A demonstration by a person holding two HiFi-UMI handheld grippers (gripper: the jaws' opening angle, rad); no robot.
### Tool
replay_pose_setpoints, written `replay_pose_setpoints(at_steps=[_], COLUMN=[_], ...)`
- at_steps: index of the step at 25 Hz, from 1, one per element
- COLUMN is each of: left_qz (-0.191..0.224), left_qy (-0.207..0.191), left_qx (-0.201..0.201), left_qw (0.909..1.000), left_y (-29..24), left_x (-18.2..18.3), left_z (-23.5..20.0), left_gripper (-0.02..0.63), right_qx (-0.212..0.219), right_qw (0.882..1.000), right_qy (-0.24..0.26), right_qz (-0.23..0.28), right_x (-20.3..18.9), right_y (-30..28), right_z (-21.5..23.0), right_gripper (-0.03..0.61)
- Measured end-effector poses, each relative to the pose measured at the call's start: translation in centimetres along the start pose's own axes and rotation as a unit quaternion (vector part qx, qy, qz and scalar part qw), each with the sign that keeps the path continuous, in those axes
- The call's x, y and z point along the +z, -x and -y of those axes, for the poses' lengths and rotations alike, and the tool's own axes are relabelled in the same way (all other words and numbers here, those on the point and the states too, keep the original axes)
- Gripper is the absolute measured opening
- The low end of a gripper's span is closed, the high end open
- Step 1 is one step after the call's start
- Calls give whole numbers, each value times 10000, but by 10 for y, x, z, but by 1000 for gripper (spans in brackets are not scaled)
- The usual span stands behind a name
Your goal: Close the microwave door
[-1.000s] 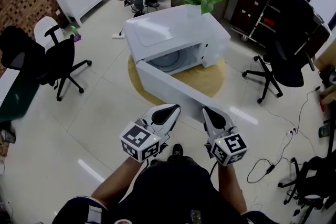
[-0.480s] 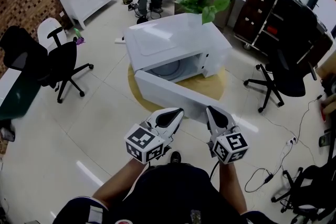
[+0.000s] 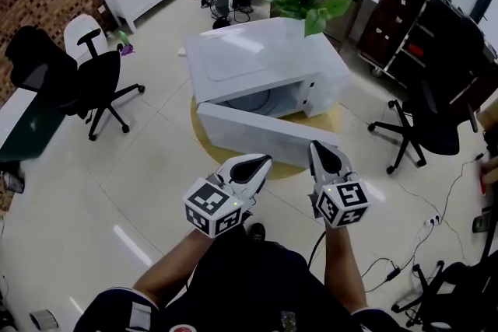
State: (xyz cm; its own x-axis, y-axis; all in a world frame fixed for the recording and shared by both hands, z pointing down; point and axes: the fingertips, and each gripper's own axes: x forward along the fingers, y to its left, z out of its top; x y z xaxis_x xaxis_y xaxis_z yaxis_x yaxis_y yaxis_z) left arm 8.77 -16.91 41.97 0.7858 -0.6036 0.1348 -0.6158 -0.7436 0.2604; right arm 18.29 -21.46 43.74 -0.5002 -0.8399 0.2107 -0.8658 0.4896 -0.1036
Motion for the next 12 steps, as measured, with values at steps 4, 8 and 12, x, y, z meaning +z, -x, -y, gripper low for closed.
replay_pose_setpoints(at_steps=[4,8,12], left_qz=[-36,-47,-96], left_qy=[-29,-57,-9], left_qx=[30,-79,-122], left_qw=[10000,9999,9999], left_y=[-2,-9,-14], left_x=[2,6,7], left_z=[-9,-19,-32], left_gripper=[4,4,4], right_qx=[-111,-294,-422], right_qw=[9999,9995,9991], right_qy=[-5,65,41], right_qz=[-2,-32,-34], right_x=[6,10,11], right_y=[-18,-38,-57], right_z=[13,26,37], right_gripper=[2,2,1])
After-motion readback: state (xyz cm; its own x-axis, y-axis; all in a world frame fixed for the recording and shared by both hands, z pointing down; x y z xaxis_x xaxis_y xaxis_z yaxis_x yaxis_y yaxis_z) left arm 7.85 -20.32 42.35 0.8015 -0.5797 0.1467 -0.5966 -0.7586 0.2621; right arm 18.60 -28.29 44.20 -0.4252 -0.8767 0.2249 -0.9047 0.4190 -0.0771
